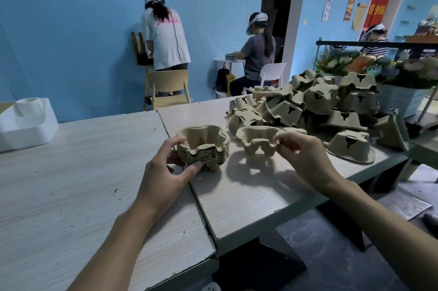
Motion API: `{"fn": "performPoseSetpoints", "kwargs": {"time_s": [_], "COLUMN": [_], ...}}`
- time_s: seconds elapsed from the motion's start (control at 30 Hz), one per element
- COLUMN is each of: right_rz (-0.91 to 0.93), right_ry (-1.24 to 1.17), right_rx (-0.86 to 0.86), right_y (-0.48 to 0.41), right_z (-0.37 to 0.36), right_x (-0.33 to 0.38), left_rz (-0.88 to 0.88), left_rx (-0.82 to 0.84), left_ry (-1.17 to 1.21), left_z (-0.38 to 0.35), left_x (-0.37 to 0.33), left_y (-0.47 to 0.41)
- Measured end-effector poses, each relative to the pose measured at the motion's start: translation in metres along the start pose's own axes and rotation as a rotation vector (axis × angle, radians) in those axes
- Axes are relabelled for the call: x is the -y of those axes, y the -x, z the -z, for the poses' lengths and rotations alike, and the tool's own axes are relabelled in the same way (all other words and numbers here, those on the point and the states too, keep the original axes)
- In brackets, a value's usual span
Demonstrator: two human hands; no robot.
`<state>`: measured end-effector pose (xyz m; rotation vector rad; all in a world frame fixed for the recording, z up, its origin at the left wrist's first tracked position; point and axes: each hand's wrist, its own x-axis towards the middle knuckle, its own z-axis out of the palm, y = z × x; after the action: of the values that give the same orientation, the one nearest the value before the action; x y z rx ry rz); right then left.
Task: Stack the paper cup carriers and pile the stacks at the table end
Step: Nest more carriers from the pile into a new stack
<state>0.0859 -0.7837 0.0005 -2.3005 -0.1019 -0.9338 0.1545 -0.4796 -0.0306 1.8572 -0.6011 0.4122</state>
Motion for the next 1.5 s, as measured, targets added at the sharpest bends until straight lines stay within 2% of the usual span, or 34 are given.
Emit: {"fn": "performPoseSetpoints", "kwargs": {"time_s": [0.2,0.33,0.57,0.7,0.77,0.87,1.2,1.4,1.5], "right_rz": [0.089,0.152,0.194,0.115,0.068,-0.008,-0.197,-0.221,-0.199], "right_ry": [-0.167,-0.221,-0.108,-0.139,-0.138,-0.028,0.281,0.293,0.174], "right_rx": [-0.130,-0.068,0.125,0.162,0.121,0.021,-0.074,-0.092,-0.119], "right_y": [-0.016,-0.024,-0.022,-0.019,-0.019,-0.029,-0.074,-0.074,-0.071], "right_z": [-0.008,-0.026,-0.049,-0.043,-0.045,-0.057,-0.107,-0.104,-0.102], "right_x": [0.041,0.076,0.083,0.071,0.062,0.040,-0.006,-0.011,-0.004], "left_rz": [0.003,0.063,0.069,0.046,0.033,0.021,0.000,0.003,0.000], "left_rx": [0.046,0.068,0.039,0.054,0.060,0.072,0.056,0.048,0.046], "left_ry": [0.038,0.082,0.109,0.096,0.090,0.070,0.022,0.016,-0.003], "left_z": [0.000,-0.001,-0.003,-0.005,-0.004,-0.002,-0.003,-0.005,-0.004], "left_x": [-0.003,-0.006,-0.009,-0.006,-0.007,-0.007,-0.001,-0.002,-0.003], "left_y": [0.001,0.000,0.002,0.002,0.002,0.002,-0.002,-0.003,-0.002]}}
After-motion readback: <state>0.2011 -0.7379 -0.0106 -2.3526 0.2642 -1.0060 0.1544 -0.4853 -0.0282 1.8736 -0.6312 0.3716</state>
